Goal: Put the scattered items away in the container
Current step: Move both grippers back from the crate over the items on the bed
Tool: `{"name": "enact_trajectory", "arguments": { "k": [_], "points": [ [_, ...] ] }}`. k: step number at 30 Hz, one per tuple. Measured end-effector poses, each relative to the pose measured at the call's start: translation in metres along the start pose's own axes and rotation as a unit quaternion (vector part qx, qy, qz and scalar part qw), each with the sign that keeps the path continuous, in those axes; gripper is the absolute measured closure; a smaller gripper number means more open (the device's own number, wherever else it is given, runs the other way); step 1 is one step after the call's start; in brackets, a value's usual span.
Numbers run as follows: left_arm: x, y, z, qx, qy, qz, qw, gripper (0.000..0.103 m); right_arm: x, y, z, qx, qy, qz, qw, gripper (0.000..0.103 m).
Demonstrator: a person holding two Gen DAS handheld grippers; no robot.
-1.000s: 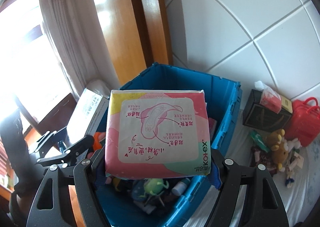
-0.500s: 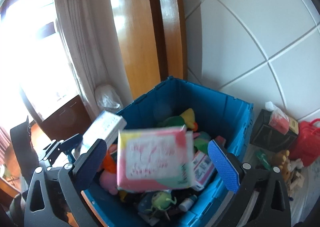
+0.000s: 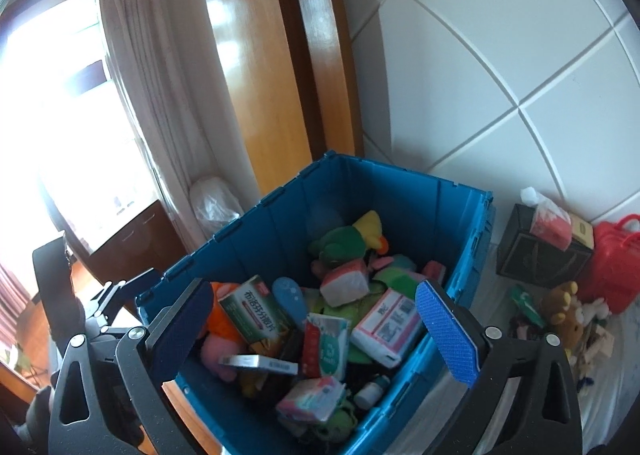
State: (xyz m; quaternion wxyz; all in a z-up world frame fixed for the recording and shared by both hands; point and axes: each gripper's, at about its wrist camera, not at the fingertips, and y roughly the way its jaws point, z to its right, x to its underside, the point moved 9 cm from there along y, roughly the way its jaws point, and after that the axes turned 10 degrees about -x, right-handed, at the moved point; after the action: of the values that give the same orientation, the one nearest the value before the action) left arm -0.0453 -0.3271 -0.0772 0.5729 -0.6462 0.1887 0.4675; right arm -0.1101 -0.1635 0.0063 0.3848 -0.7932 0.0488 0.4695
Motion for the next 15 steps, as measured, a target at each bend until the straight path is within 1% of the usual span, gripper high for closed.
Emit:
{"name": "enact_trajectory", "arguments": {
  "k": [10, 15],
  "points": [
    [0.006, -0.020, 0.050, 0.004, 0.029, 0.006, 0.9996, 0.000, 0.015, -0.040, 0.031, 0.005, 0.016, 0.013, 1.000, 0.001],
    [0.011, -0.031, 0.079, -0.003, 0.048, 0.005, 0.9988, 0.000, 0.023, -0.063, 0.054, 0.008, 0.025, 0.018, 1.000, 0.001]
  ]
}}
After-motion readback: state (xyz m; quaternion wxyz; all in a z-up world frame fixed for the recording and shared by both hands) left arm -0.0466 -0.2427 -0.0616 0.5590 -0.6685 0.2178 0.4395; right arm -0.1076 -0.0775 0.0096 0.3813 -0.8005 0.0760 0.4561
